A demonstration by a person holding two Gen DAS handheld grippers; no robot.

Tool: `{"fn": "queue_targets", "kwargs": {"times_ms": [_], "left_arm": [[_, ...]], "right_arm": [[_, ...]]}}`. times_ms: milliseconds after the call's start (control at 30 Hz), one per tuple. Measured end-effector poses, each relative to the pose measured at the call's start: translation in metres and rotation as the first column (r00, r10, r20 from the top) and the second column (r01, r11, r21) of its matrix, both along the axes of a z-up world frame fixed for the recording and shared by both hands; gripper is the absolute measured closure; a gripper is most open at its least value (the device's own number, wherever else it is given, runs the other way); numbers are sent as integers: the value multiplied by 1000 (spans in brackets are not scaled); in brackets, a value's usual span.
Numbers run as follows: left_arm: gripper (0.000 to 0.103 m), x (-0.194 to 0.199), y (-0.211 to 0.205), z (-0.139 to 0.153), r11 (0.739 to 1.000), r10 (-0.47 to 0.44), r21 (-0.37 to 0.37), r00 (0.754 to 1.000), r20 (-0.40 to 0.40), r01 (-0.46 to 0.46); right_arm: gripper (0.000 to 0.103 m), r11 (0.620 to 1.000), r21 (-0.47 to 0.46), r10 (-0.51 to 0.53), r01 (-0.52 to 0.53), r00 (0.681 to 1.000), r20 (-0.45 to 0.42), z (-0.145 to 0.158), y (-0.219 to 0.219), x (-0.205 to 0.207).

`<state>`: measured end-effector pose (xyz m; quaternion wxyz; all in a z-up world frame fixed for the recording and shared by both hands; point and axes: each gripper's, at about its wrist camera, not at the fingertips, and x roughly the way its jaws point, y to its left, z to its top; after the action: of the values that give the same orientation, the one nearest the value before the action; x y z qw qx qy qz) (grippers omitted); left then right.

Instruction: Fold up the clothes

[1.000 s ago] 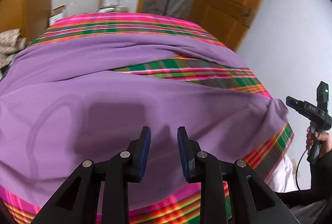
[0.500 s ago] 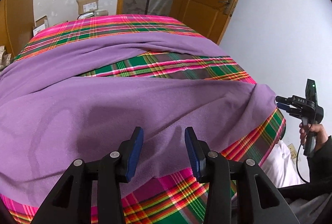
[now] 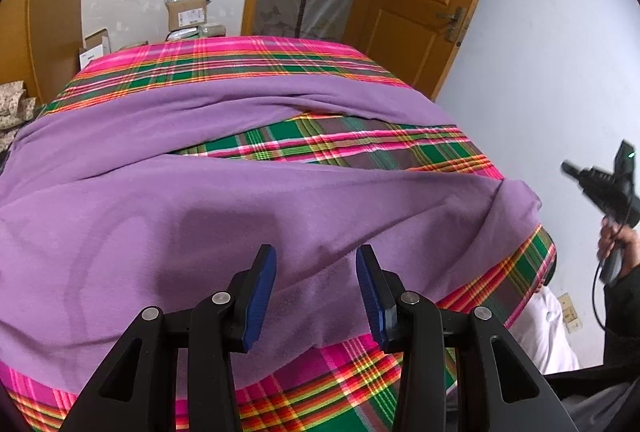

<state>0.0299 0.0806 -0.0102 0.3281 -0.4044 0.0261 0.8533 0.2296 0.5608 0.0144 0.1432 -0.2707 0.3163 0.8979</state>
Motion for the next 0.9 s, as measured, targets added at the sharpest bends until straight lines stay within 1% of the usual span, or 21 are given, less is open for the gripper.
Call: {"fn": "queue_targets", "kwargs": {"times_ms": [33,67,100,133,200,267,300,333,367,400,500,600,633,700,733,767,800,867,900], "left_arm": [[60,1,2,-1,1000,-8,-3,1000,3,8],[60,1,5,-2,1000,-18,-7,1000,5,18],[60,2,7,-3,1000,-27,-11,1000,6,27],[60,3,9,-3,999,-35,-15,999,7,35],[60,4,12,-4,999,-42,-17,999,8,42],[60,5,15,-4,999,-46,-18,999,10,46],[60,4,16,-4,999,-45,-18,999,12,45],[60,4,17,-5,999,-45,-19,999,13,45],[60,4,18,-5,999,-45,-19,999,14,45],[60,4,19,-6,999,-45,-20,999,15,45],[60,3,22,-6,999,-48,-22,999,20,49],[60,4,26,-6,998,-55,-24,998,18,56],[60,4,26,-6,998,-58,-23,998,18,58],[60,5,27,-6,998,-62,-22,998,18,62],[60,6,28,-6,998,-63,-23,998,18,63],[60,6,28,-6,998,-63,-24,998,19,63],[60,6,28,-7,998,-62,-25,998,19,63],[60,6,29,-7,998,-60,-26,998,21,61],[60,6,29,-7,998,-61,-27,998,20,62]], "right_arm": [[85,999,-32,3,-2,999,33,-14,2,-2],[76,999,-51,11,-9,999,40,-22,4,-4],[58,997,-71,18,-15,999,47,-31,7,-6],[54,996,-88,27,-23,998,53,-39,9,-7],[54,993,-106,63,-55,995,71,-50,14,-13],[54,987,-112,125,-114,988,89,-56,15,-20],[56,983,-112,154,-142,983,100,-59,15,-23],[77,982,-96,173,-162,978,119,-60,13,-26],[92,980,-83,191,-181,972,136,-61,11,-28],[99,977,-79,206,-197,969,138,-60,10,-30],[99,976,-64,217,-210,966,140,-58,9,-27],[99,975,-37,221,-218,967,124,-51,10,-23],[94,978,-37,209,-206,972,109,-49,14,-19],[88,979,-60,202,-196,973,108,-54,20,-16],[77,978,-73,201,-194,973,109,-56,23,-15],[69,975,-85,214,-204,970,117,-60,24,-16],[59,973,-92,224,-213,966,127,-64,24,-18],[59,969,-106,237,-223,962,138,-70,24,-21],[73,968,-111,241,-227,961,138,-72,24,-22]]}}
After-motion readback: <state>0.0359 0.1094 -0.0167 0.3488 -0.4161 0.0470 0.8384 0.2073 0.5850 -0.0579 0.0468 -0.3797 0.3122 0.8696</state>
